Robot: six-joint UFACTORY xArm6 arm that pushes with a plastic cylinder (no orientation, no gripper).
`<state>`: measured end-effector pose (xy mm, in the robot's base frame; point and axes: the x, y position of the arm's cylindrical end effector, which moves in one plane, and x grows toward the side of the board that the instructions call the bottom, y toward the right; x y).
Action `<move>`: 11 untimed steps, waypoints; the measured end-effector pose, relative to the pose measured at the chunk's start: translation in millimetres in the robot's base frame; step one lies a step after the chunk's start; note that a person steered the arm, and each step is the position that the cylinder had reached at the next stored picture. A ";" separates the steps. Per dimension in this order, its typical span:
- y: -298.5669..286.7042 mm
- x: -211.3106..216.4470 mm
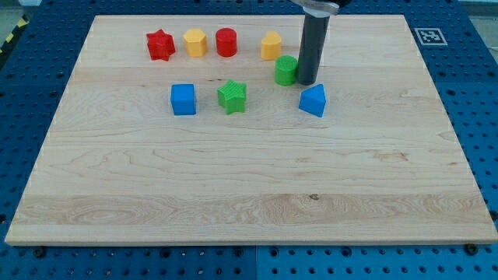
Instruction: Push the green circle towards the top left
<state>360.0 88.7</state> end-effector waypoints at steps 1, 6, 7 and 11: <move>-11.5 -0.5; -62.1 -22.9; -94.3 -22.9; -228.8 -22.8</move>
<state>337.2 -140.0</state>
